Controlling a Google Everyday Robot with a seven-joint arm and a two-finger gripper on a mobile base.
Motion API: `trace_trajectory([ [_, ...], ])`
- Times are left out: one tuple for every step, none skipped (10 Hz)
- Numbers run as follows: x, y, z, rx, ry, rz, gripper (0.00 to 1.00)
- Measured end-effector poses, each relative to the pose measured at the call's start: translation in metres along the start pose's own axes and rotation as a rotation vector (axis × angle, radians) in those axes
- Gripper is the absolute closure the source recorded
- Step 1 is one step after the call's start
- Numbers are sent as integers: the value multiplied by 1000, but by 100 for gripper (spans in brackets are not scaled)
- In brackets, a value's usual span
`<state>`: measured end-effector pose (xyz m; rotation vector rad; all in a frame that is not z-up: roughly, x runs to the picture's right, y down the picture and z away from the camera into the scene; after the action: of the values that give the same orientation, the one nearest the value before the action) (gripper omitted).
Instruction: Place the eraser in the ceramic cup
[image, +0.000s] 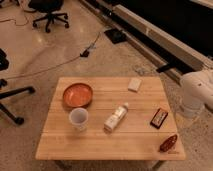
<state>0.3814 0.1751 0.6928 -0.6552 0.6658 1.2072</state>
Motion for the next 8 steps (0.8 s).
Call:
trace_trajectory([
  [1,1,2,1,3,-5,41],
  [1,3,5,1,6,-9,40],
  [1,5,7,2,10,-15,40],
  [1,7,9,2,13,-20,40],
  [2,8,12,4,16,-25,40],
  [4,12,17,7,21,-32,40],
  [5,14,19,9,24,-38,40],
  [5,15,20,10,25,-41,40],
])
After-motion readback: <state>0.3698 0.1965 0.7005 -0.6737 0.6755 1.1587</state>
